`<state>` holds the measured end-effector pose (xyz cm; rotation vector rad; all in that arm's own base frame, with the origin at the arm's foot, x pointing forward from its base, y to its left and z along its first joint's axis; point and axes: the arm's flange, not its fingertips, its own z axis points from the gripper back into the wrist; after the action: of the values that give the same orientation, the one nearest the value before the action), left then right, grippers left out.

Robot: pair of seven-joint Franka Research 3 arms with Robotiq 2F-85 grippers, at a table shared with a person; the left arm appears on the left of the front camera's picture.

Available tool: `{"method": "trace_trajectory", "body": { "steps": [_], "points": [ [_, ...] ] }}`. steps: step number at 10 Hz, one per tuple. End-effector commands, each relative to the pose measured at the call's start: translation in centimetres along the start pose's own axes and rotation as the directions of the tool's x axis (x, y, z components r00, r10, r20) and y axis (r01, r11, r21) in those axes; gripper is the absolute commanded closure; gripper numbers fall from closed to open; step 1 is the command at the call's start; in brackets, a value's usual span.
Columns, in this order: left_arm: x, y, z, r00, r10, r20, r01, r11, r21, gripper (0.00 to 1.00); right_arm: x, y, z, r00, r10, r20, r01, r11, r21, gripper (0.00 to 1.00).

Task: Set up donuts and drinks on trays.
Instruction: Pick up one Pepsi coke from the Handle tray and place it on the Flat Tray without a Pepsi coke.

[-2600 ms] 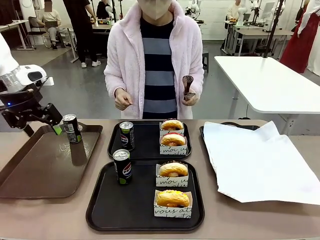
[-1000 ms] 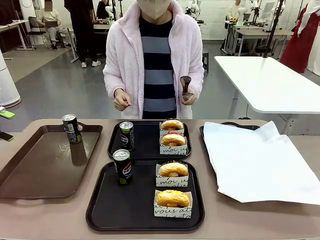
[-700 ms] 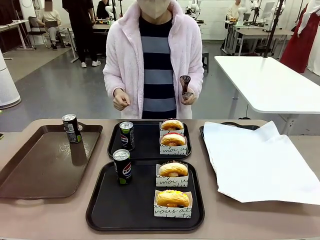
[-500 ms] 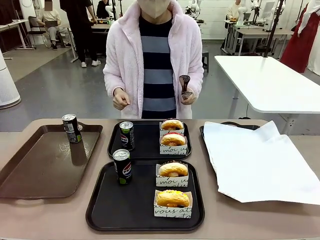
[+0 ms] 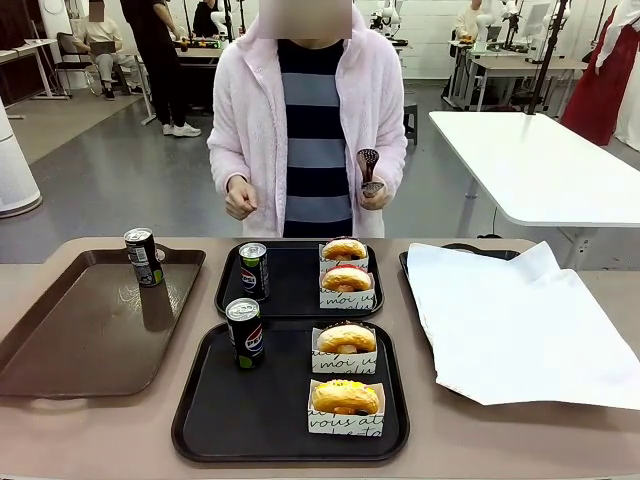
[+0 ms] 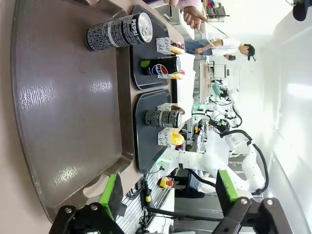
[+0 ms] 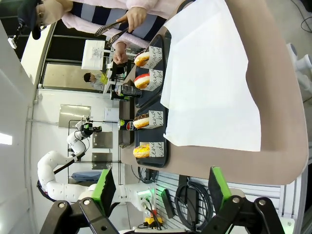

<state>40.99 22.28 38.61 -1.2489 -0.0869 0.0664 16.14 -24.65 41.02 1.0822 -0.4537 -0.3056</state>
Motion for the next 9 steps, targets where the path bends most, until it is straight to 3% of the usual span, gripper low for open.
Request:
{"method": "trace_trajectory", "body": {
  "steps": [1,9],
  "points": [
    [-0.02,0.01,0.07,1.0,0.0,0.003,0.0,1.0,-0.001,0.0,-0.09,-0.13,-0.06,1.0,0.002,-0.007,-0.002,1.0,0.005,0.0],
    [-0.02,0.01,0.07,1.0,0.0,0.003,0.0,1.0,-0.001,0.0,-0.09,-0.13,-0.06,1.0,0.002,-0.007,-0.002,1.0,0.005,0.0]
  ]
}}
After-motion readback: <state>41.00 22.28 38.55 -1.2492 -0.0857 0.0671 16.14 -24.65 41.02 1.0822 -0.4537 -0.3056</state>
